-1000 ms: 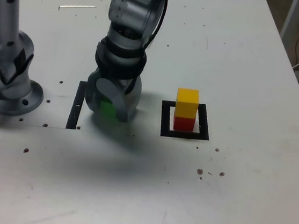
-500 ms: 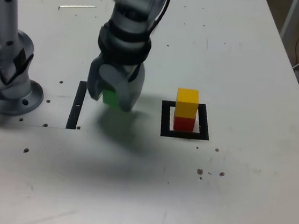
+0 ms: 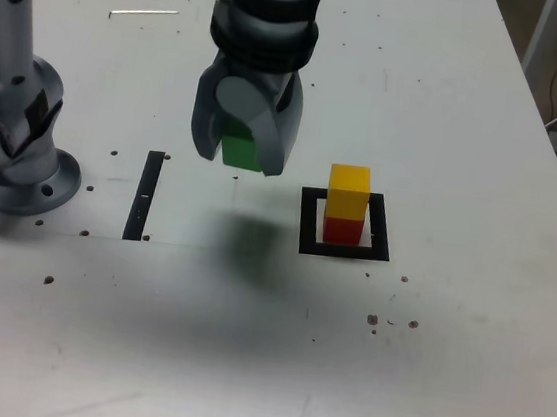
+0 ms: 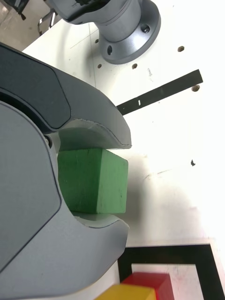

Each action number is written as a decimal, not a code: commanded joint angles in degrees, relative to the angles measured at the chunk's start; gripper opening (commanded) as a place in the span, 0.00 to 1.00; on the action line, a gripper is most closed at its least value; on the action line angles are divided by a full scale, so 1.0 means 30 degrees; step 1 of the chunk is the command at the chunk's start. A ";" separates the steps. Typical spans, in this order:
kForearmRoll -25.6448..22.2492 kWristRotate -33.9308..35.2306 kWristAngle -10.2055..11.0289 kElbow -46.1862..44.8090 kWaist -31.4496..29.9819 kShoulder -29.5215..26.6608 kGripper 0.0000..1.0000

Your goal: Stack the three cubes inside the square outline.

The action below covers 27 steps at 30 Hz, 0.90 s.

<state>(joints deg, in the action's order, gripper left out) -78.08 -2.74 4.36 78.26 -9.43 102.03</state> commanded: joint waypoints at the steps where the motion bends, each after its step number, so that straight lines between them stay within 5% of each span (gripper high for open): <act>1: -0.0160 0.0166 -0.0061 0.0480 0.0014 0.0219 0.26; 27: -0.1124 0.1228 0.0372 0.5347 0.0023 0.2740 0.26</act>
<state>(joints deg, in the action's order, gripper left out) -80.96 0.86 5.17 93.43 -9.42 109.45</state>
